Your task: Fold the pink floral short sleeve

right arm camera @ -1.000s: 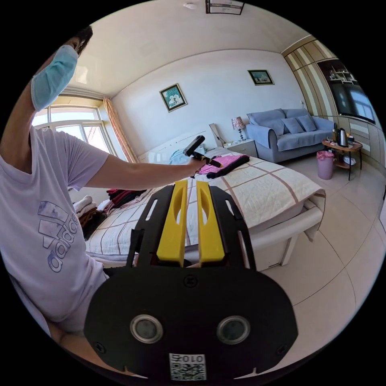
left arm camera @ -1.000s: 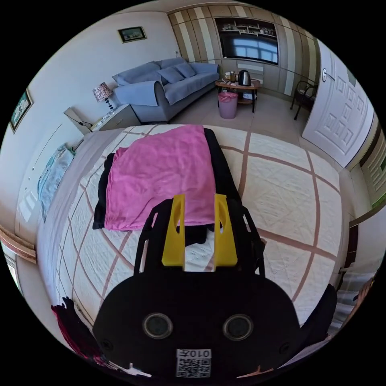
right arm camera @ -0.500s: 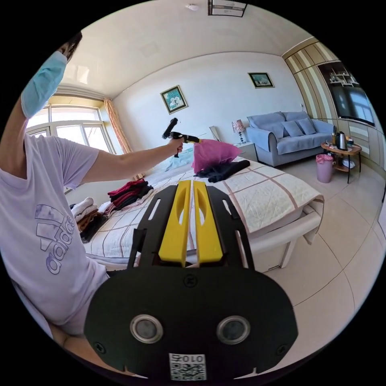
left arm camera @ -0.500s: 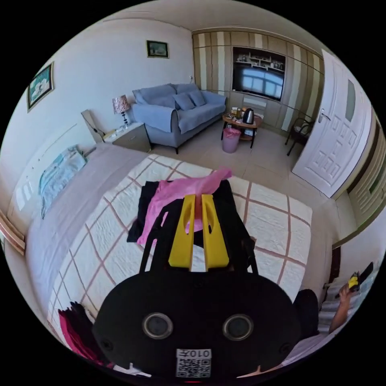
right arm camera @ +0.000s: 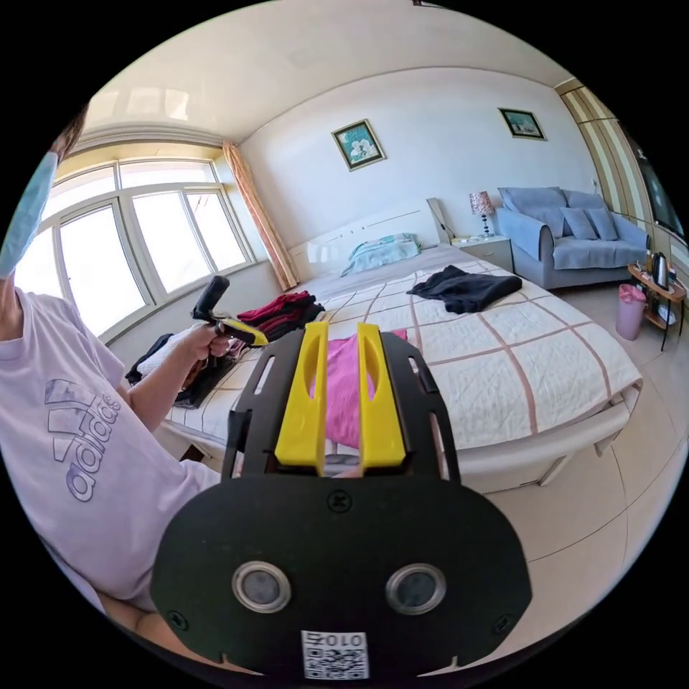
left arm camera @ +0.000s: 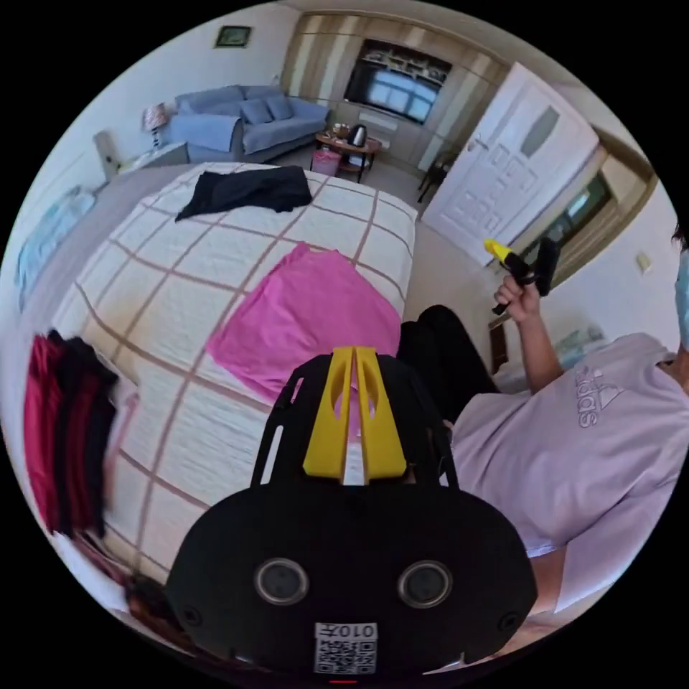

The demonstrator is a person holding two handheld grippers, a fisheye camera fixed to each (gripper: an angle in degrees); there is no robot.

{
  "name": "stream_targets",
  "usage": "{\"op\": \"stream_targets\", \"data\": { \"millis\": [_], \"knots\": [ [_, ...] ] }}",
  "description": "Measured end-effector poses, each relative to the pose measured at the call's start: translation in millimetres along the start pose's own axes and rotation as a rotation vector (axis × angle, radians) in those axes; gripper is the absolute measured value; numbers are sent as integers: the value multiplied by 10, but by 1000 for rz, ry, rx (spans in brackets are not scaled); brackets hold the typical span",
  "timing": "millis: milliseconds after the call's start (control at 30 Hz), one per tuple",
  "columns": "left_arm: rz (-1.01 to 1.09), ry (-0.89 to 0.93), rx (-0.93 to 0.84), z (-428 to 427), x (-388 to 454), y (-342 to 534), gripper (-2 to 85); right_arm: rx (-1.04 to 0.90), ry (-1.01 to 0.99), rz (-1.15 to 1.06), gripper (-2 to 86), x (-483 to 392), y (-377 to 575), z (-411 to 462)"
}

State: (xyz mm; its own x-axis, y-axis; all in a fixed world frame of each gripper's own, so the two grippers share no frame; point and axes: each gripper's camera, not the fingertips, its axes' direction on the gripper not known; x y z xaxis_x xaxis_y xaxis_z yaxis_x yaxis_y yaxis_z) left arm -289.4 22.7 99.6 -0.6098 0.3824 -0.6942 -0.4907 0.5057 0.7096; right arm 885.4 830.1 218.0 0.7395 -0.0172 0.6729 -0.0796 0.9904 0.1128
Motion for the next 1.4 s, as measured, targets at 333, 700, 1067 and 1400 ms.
{"op": "stream_targets", "data": {
  "millis": [333,700,1067,1400],
  "knots": [
    [-124,-100,77,418,2,1280,1,-321,34,38,120,131,-285,1627],
    [-206,-27,263,450,6,2037,3,-518,201,134,113,674,-871,2918],
    [-287,-125,317,344,-175,2364,34,-365,188,14,54,164,-834,2579],
    [-226,-318,292,486,-290,2228,109,-392,32,34,46,112,-10,2370]
  ]
}}
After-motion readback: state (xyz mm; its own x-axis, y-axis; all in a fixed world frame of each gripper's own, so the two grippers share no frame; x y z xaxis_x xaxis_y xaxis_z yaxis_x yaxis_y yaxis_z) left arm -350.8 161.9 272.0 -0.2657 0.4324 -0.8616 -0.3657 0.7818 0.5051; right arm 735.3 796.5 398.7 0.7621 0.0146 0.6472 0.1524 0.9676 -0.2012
